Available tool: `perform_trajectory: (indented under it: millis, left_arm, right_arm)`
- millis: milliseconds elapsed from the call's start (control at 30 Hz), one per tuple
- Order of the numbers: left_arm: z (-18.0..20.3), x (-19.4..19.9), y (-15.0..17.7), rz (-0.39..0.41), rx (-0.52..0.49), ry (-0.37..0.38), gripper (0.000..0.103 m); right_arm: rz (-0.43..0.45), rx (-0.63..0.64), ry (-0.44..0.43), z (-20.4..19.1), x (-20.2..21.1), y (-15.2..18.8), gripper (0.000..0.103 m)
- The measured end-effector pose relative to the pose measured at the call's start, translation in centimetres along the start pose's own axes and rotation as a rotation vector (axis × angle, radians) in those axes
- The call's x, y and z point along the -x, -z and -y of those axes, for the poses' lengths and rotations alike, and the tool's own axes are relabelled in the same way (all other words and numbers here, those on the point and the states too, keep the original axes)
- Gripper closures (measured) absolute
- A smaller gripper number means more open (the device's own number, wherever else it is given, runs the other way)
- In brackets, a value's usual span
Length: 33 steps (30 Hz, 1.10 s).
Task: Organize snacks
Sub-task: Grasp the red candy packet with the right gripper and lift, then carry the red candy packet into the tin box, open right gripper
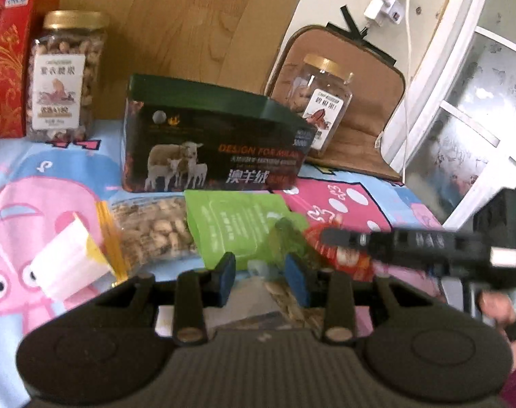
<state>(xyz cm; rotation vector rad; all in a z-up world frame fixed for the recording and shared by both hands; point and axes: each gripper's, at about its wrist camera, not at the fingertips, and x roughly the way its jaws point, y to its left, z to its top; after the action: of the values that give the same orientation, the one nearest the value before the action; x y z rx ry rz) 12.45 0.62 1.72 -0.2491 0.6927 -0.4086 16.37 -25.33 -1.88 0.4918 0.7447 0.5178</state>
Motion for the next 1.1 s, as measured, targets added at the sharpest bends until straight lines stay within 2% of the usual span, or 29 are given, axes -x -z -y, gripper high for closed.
perform_trajectory:
  millis: [133, 267, 300, 367, 533, 600, 667, 767, 900, 933, 967, 1033, 1100]
  left_arm:
    - [-0.2, 2.3, 0.9, 0.024, -0.004, 0.002, 0.069]
    - [-0.8, 4.5, 1.1, 0.044, 0.050, 0.005, 0.069]
    - [-0.8, 5.1, 1.0, 0.051, 0.062, 0.013, 0.069]
    - [-0.3, 6.0, 0.9, 0.058, 0.067, 0.041, 0.069]
    - [3.0, 5.2, 1.1, 0.007, -0.014, 0.112, 0.069]
    - [4.3, 4.4, 1.5, -0.028, -0.031, 0.140, 0.069]
    - [5.4, 3.5, 2.1, -0.065, -0.048, 0.173, 0.069]
    - [7.0, 2.1, 2.7, -0.111, -0.083, 0.190, 0.069]
    - [8.5, 0.0, 3.6, -0.190, -0.109, 0.187, 0.067]
    - [8.7, -0.6, 3.7, -0.210, -0.113, 0.174, 0.067]
    - [8.7, -1.0, 3.8, -0.221, -0.114, 0.167, 0.067]
    - [8.6, -1.4, 4.0, -0.221, -0.101, 0.185, 0.067]
    - [8.7, -1.4, 3.8, -0.219, -0.095, 0.197, 0.067]
  right_arm:
    - [-0.038, 0.020, -0.091, -2.3, 1.4, 3.3, 0.073]
    - [-0.010, 0.083, -0.097, -4.2, 3.0, 5.4, 0.070]
    - [0.003, 0.088, -0.092, -4.3, 3.4, 5.6, 0.067]
    - [0.035, 0.084, -0.080, -3.9, 4.4, 6.0, 0.051]
    - [0.041, 0.104, -0.049, -3.1, 5.0, 7.1, 0.044]
    - [0.058, 0.132, -0.034, -3.2, 5.8, 7.7, 0.035]
    - [0.080, 0.194, 0.003, -3.8, 6.5, 8.3, 0.027]
    - [0.085, 0.302, 0.099, -4.4, 6.9, 9.2, 0.027]
    - [0.089, 0.366, 0.129, -4.4, 6.8, 10.0, 0.029]
    - [0.089, 0.384, 0.141, -4.6, 6.7, 10.1, 0.039]
    - [0.083, 0.411, 0.152, -4.8, 6.5, 10.2, 0.055]
    - [0.084, 0.469, 0.192, -5.3, 6.3, 10.7, 0.072]
    - [0.097, 0.473, 0.211, -5.2, 6.4, 10.6, 0.076]
